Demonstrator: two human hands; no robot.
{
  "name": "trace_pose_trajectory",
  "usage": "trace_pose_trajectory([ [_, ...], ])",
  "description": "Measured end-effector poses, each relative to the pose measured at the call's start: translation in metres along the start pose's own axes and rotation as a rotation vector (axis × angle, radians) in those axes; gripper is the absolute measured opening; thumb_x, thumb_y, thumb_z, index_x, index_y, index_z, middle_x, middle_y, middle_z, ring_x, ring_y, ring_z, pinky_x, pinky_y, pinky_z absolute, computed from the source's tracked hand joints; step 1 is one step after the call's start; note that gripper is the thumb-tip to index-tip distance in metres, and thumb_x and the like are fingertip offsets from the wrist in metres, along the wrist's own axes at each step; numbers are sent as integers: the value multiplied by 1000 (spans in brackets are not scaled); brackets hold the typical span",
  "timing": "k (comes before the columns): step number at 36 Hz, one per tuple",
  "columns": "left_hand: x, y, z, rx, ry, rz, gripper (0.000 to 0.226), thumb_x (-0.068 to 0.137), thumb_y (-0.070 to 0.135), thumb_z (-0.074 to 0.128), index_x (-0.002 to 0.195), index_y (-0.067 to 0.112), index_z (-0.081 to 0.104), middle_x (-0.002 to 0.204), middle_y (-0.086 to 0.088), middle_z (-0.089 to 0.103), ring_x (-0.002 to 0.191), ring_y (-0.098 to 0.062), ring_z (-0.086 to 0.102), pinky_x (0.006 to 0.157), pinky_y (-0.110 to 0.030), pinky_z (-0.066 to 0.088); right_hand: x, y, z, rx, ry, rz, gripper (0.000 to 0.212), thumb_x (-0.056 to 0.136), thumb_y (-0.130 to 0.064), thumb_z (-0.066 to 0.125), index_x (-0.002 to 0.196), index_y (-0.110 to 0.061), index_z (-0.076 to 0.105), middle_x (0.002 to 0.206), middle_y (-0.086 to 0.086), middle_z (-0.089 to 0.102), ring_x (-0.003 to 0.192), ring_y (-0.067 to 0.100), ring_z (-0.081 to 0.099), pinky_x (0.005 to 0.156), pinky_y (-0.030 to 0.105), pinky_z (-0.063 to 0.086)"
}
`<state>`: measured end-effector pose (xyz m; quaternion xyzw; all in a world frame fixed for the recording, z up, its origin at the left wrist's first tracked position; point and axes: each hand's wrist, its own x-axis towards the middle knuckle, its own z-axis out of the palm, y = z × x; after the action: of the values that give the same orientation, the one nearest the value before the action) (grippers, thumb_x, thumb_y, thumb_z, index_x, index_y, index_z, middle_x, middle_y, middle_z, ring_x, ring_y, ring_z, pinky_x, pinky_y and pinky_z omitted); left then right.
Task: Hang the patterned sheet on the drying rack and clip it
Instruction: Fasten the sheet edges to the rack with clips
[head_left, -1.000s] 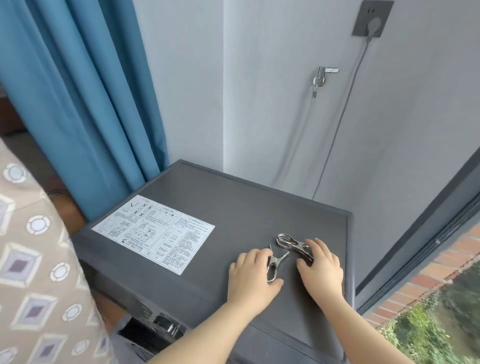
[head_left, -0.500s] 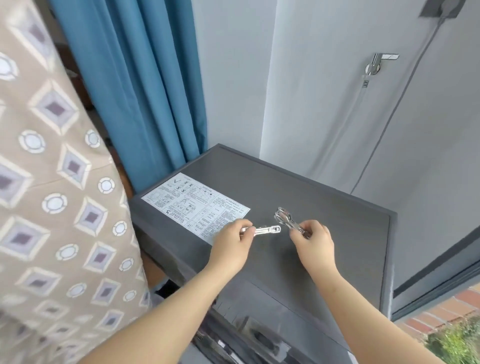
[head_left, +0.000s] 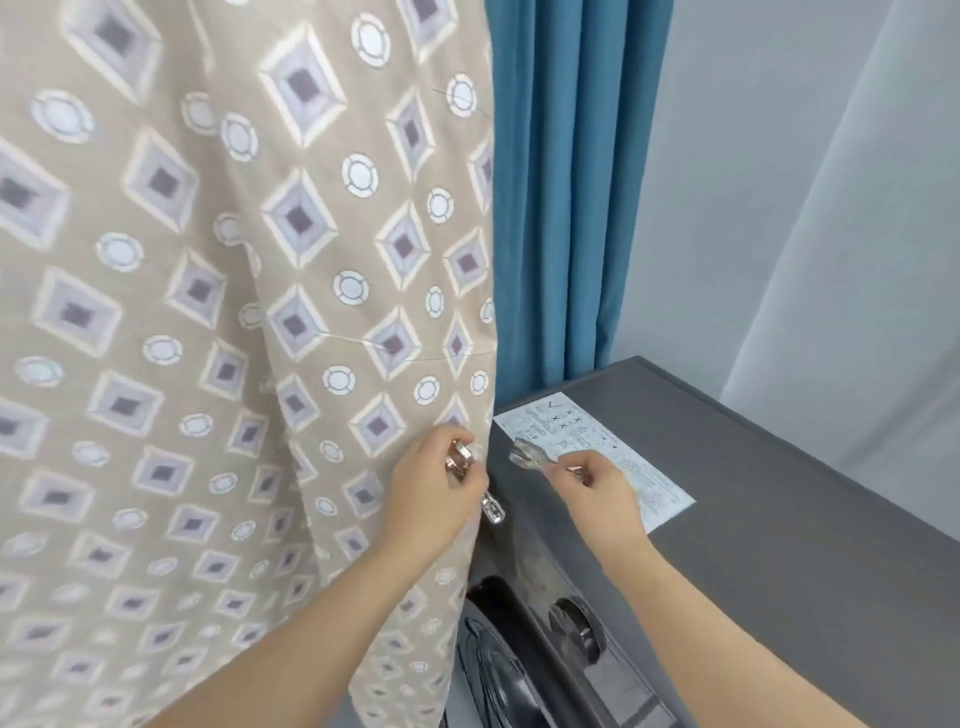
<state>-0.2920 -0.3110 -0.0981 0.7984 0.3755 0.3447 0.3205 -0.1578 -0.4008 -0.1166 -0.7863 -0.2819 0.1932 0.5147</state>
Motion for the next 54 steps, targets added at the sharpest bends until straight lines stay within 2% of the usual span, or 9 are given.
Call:
trace_pose_trajectory([
  [7, 1, -33, -45, -85, 223, -125, 31, 79, -1, 52, 73, 28, 45, 86, 1, 51, 71, -24, 54, 66, -29, 49, 2, -19, 54, 192, -214, 88, 17, 84, -7, 59, 77, -15, 47, 73, 1, 48, 67, 14, 44, 70, 30, 38],
  [9, 0, -41, -53, -57, 263, -162, 31, 80, -2, 51, 71, 27, 44, 80, 3, 47, 71, -20, 49, 57, -20, 43, 2, -17, 67, 214, -234, 115, 16, 86, -7, 57, 78, -15, 45, 75, 2, 48, 65, 13, 43, 64, 27, 37],
  [16, -13, -71, -61, 31, 144, -353, 32, 86, 11, 55, 116, 18, 47, 107, 1, 45, 85, -10, 44, 68, -24, 32, -6, -2, 101, 235, -334, 155, 23, 80, -4, 62, 81, -17, 43, 81, 2, 50, 68, 11, 46, 59, 24, 35],
  [22, -11, -83, -54, 36, 56, -405, 37, 84, 15, 58, 118, 19, 46, 98, 3, 48, 90, -14, 47, 73, -24, 32, -8, -1, 137, 266, -352, 179, 31, 75, -2, 67, 81, -18, 42, 74, 0, 50, 65, 16, 51, 64, 29, 44],
  [31, -7, -92, -43, 1, -32, -381, 28, 85, 14, 57, 106, 28, 46, 101, 4, 51, 95, -10, 47, 75, -21, 30, -5, 8, 141, 70, -303, 23, 30, 81, -9, 66, 99, -17, 45, 79, -7, 55, 79, 18, 57, 72, 26, 47],
  [36, -7, -94, -43, -49, -53, -357, 22, 87, 12, 54, 100, 29, 48, 89, 11, 52, 81, -5, 49, 63, -11, 34, 3, 18, 113, 37, -194, -25, 9, 88, -5, 55, 91, -8, 47, 75, 0, 53, 63, 10, 47, 47, 5, 38],
  [41, -6, -91, -40, -67, -71, -329, 21, 88, 12, 54, 102, 27, 51, 89, 13, 52, 74, -1, 48, 59, -11, 34, 35, 16, 84, 32, 24, 38, 30, 89, 3, 45, 66, -14, 39, 64, 3, 43, 58, 21, 44, 45, 15, 35],
  [48, -2, -73, -38, -58, -78, -248, 23, 86, 12, 56, 77, 32, 52, 80, 18, 56, 79, -2, 54, 63, -10, 36, 35, 6, 88, 10, -131, 125, 23, 77, -15, 59, 70, -15, 36, 68, 5, 47, 60, 21, 46, 56, 26, 36],
  [54, 4, -67, -34, -36, -62, -222, 7, 85, 21, 60, 87, 18, 54, 84, 7, 58, 80, -8, 53, 66, -16, 37, 26, 6, 71, 115, -111, 158, 36, 75, -22, 74, 80, -14, 40, 75, 3, 48, 71, 21, 50, 62, 28, 39],
])
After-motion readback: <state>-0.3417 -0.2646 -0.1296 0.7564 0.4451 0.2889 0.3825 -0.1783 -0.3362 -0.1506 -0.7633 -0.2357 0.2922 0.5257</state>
